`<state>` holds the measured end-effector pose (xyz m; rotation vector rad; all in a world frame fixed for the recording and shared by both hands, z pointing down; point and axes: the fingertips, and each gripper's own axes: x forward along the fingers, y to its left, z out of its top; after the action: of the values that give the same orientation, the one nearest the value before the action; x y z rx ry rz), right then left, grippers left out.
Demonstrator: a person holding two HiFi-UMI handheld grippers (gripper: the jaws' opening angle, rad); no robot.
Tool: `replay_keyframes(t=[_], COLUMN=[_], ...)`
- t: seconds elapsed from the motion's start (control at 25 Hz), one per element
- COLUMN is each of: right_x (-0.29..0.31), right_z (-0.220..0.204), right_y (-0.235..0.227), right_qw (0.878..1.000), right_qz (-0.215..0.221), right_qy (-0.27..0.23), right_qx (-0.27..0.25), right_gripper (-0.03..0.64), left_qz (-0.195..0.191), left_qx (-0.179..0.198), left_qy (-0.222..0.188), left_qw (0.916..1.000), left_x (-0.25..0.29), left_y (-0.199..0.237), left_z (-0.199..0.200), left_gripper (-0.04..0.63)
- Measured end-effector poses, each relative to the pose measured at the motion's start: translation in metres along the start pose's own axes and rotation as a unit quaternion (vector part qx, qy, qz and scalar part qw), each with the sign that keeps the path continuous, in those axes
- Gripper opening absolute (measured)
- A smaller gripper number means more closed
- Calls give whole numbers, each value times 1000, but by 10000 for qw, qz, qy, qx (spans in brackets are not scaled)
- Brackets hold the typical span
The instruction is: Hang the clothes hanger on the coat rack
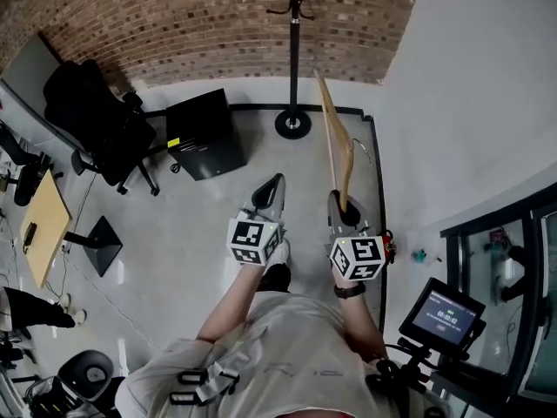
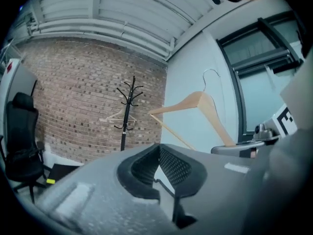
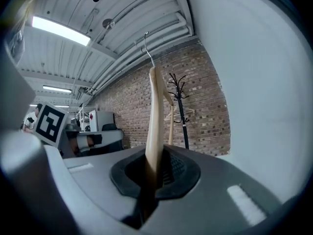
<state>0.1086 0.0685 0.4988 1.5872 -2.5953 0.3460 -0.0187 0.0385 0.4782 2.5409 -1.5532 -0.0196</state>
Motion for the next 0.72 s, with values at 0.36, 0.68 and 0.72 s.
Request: replay_keyframes(t=[0.36, 0.68, 0.72], right_x=[154, 232, 242], right_z=[51, 51, 52], right_y=[16, 7, 0], right_qw=[9986, 9977, 9978], right_qz=[418, 548, 563], right_qy=[-66, 212, 223], right_qx=[-327, -329, -283], right_gripper=[3, 3, 3], left_qz=[579, 470, 445], left_qx=[436, 222, 219], left_qy=[-341, -165, -154], left_qw=[9968, 9985, 9986], left_x=[89, 142, 151], left_y=[126, 177, 180], left_z=[49, 44, 44], left_gripper=[0, 0, 0])
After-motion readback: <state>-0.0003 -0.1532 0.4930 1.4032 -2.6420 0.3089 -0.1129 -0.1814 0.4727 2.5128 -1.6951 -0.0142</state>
